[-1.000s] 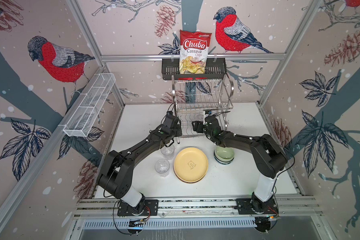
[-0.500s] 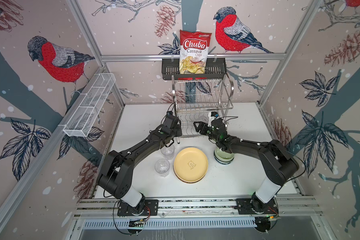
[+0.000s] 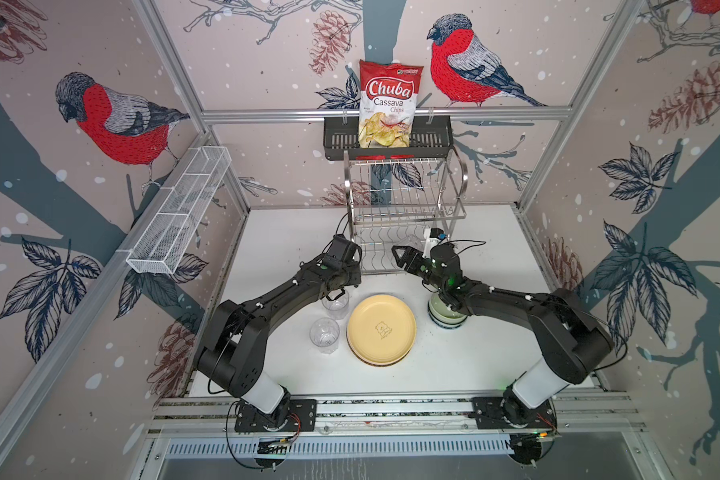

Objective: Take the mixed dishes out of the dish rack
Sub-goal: 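Lift the tumbler from the rack with the right gripper while the left releases, then close the left gripper on the tumbler held by the right gripper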

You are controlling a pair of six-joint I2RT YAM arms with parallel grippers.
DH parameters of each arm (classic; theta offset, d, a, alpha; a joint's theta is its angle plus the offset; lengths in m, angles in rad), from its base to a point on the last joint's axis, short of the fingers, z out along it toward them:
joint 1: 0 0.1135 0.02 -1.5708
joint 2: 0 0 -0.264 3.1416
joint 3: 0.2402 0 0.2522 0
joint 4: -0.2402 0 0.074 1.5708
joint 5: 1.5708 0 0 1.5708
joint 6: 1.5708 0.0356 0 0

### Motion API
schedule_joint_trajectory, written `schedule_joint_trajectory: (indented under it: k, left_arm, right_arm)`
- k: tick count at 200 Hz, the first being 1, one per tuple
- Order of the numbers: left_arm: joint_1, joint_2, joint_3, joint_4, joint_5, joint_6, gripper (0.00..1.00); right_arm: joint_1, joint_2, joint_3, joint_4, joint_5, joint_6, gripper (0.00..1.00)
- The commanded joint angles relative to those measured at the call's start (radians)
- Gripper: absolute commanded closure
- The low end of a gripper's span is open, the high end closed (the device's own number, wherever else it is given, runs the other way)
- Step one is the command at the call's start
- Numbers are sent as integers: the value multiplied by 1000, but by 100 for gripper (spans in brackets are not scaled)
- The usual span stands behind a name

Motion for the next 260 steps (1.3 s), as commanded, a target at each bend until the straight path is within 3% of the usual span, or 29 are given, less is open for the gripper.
schedule_joint_trajectory:
  k: [1, 51, 94, 141, 166, 260]
  left_arm:
    - [2, -26, -5, -29, 8, -22, 57]
    - [2, -112, -24, -35, 26, -40, 44]
    - [-26, -241, -97, 9, 40, -59, 40]
    - [-229, -437, -173, 155, -12, 16, 29]
    - [-282, -492, -197, 207, -15, 13, 23]
    - [-463, -475, -170, 270, -27, -15, 20]
  right_arm:
    - [5, -24, -29, 92, -20, 47, 82]
    - [23, -74, -78, 106, 0, 70, 82]
    - [30, -102, -98, 108, -3, 101, 82]
    - [33, -131, -128, 142, -45, 182, 82]
    - [42, -175, -165, 177, -74, 249, 82]
    - [85, -363, -285, 233, -123, 429, 81]
